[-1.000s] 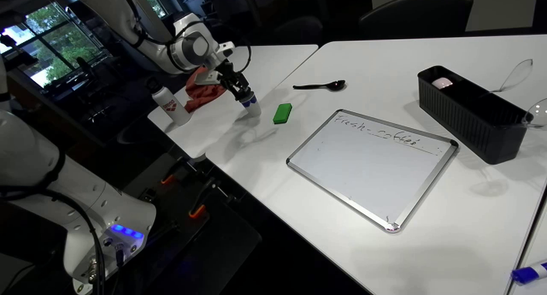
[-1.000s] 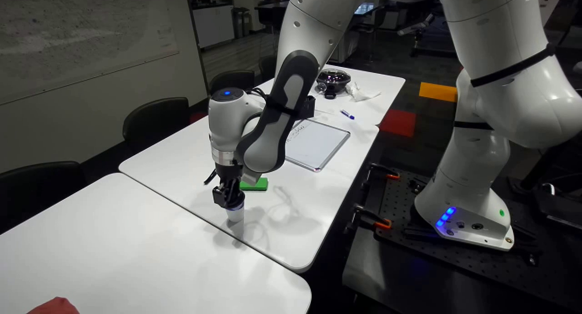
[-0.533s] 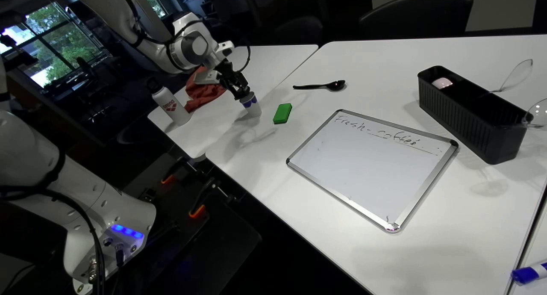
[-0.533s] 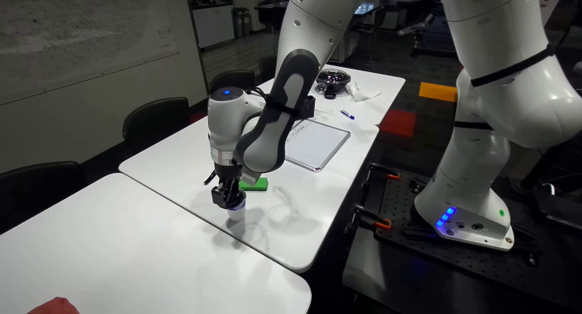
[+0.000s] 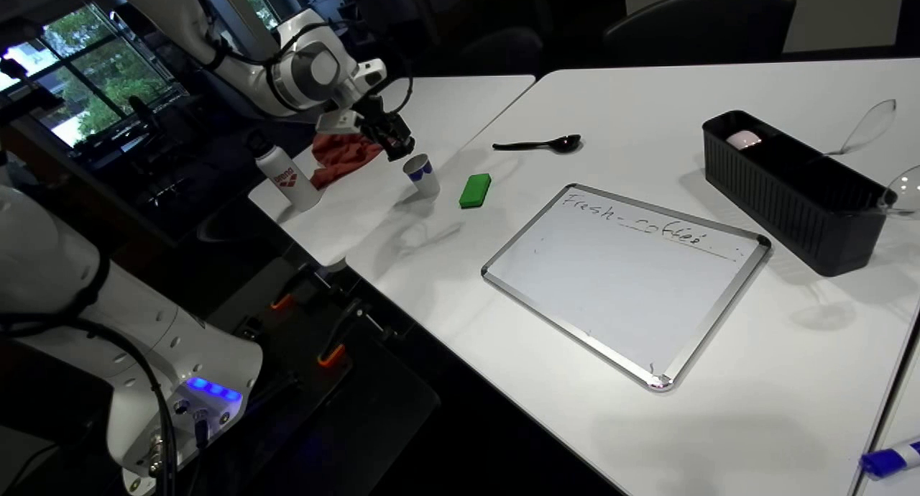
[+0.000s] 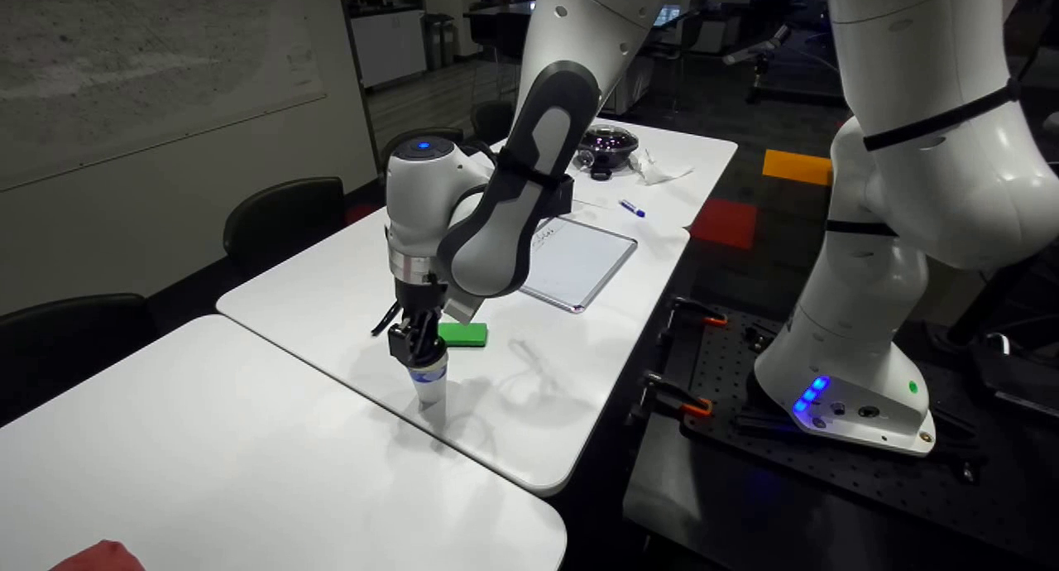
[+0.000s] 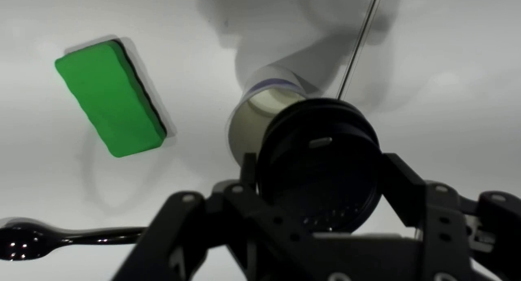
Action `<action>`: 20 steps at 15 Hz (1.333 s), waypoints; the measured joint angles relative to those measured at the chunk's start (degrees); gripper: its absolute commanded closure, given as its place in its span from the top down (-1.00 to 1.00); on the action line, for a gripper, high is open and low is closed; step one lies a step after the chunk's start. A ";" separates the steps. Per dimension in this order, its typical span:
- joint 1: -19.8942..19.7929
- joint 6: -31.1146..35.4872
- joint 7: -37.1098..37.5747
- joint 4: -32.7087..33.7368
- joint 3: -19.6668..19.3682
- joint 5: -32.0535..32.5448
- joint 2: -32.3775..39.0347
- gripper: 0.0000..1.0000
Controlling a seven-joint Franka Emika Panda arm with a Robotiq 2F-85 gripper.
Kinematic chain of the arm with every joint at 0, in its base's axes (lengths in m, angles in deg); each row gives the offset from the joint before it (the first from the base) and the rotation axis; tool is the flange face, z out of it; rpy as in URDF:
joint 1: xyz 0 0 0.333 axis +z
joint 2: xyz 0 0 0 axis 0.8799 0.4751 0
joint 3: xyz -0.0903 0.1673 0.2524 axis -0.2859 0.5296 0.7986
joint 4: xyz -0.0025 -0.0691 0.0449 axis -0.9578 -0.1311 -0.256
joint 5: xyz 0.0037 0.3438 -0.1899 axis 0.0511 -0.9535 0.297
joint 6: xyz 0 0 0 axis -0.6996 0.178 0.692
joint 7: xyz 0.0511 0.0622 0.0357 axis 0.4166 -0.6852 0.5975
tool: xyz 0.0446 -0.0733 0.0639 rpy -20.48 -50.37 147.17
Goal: Pick up the black lid from the cup and put it on the table.
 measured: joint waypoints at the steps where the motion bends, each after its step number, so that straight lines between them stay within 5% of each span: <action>1: -0.15 0.72 0.02 -1.26 0.00 -0.34 -0.97 0.54; 10: -5.39 14.34 0.10 -17.53 2.14 -9.90 -8.27 0.58; 20: -27.58 18.30 0.06 -23.56 16.20 -17.84 -6.79 0.66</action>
